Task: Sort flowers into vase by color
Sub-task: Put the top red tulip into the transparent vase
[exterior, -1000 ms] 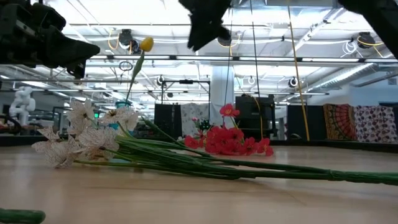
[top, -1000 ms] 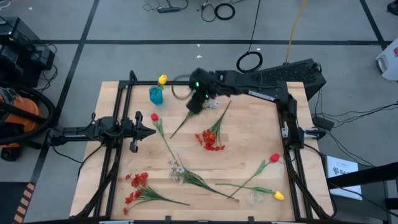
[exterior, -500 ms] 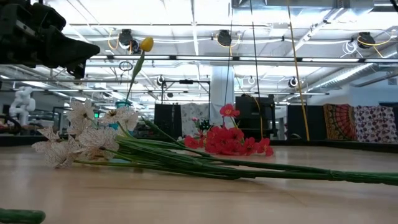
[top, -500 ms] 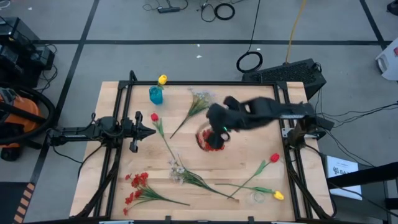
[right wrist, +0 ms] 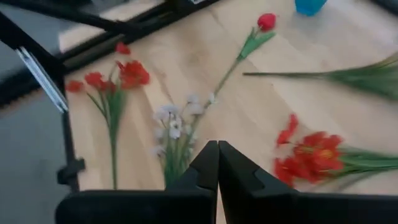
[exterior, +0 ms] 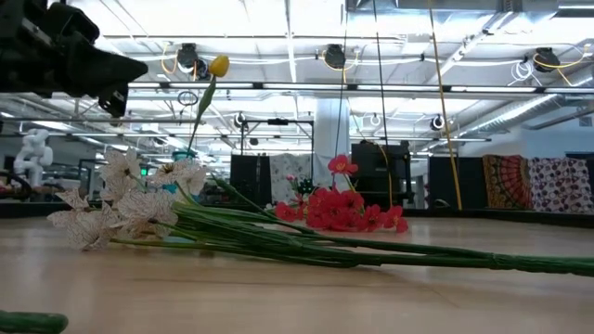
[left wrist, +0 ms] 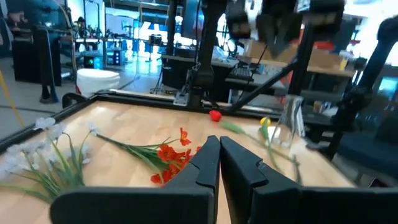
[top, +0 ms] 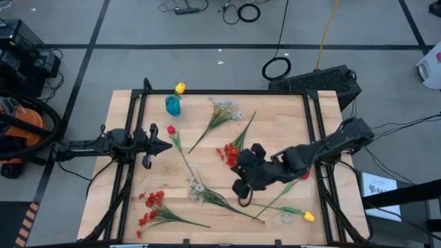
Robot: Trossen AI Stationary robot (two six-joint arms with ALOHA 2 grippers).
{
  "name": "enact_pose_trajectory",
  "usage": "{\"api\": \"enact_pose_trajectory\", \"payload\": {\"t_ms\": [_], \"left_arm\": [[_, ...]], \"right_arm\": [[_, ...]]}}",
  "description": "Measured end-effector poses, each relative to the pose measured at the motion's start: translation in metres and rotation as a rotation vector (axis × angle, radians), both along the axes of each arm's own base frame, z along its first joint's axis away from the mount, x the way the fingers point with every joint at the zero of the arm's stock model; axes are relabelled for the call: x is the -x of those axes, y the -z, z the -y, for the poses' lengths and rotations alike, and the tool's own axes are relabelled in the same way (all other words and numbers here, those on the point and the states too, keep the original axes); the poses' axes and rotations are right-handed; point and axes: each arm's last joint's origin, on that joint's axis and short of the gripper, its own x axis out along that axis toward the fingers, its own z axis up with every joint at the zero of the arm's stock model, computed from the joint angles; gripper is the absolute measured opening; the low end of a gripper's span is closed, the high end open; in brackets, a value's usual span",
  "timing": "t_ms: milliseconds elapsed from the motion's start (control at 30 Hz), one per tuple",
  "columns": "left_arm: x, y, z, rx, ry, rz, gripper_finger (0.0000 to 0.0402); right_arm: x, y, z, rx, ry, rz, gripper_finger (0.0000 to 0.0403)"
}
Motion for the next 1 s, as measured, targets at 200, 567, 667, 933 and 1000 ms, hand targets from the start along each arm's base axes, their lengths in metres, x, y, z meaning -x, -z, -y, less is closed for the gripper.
{"api": "enact_pose_trajectory", "payload": {"t_ms": [200,567,667,933,1000], "left_arm": [[0.001,-0.01,0.0,0.094,-0.035,-0.147,0.002],[-0.038,-0.066,0.005,0.049,-0.21,-0.338,0.0005],[-0.062,-0.077,0.01,0.065,-0.259,-0.401,0.0003],[-0.117,-0.088,0.029,0.325,-0.465,-0.608,0.0002],[-0.129,-0.09,0.033,0.467,-0.526,-0.641,0.0001]], "right_arm": [[0.031,0.04,0.019,-0.108,0.017,0.192,0.0],[0.101,0.071,0.07,-0.153,0.092,0.284,0.0],[0.113,0.075,0.08,-0.138,0.043,0.274,0.0],[0.144,0.089,0.106,-0.108,-0.056,0.183,0.0],[0.151,0.091,0.111,-0.107,-0.091,0.172,0.0]]}}
